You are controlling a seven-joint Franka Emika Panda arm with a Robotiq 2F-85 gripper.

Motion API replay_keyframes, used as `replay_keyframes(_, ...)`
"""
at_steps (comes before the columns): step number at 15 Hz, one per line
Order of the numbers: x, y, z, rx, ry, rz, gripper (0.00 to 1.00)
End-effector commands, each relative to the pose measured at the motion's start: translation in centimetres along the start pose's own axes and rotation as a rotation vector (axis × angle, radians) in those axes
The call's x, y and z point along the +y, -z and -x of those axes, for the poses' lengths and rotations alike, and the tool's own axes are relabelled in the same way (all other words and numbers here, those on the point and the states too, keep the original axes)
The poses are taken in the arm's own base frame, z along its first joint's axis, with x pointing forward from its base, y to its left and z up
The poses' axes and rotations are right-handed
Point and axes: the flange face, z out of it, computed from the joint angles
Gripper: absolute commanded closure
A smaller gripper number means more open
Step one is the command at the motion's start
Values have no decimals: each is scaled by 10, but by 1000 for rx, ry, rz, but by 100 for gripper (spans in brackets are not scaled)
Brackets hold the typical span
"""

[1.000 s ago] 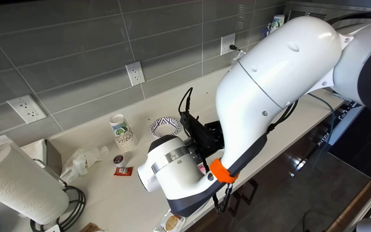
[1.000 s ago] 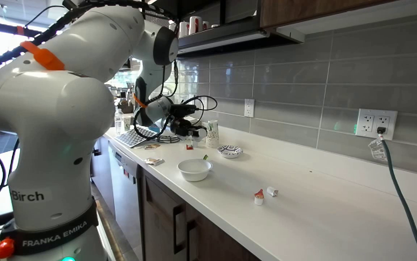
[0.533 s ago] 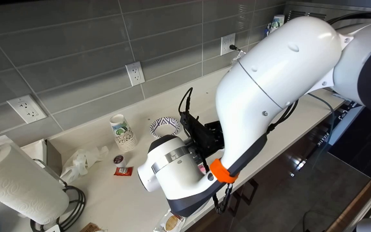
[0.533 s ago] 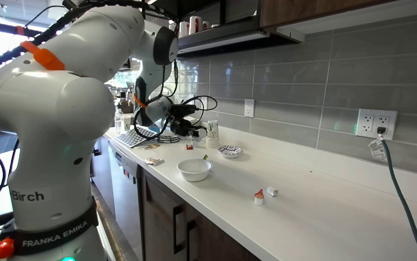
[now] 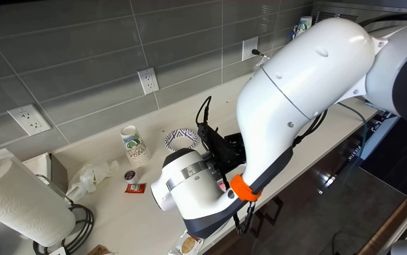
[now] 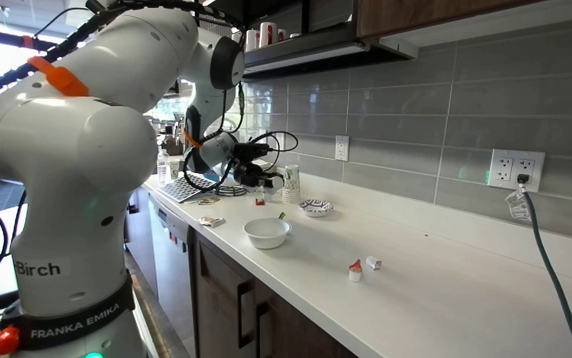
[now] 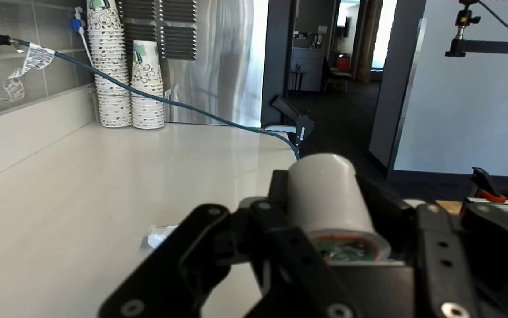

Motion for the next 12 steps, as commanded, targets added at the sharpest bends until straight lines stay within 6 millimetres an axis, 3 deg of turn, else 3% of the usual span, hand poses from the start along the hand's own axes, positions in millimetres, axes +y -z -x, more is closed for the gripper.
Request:
replay_keyframes(1, 0, 1, 0, 0, 0, -1, 62)
replay_keyframes(6, 0, 1, 0, 0, 0, -1, 62)
replay_keyframes(7, 0, 2, -1, -6, 8, 5, 87)
replay_keyframes(12, -4, 15, 1, -40, 40, 37, 87)
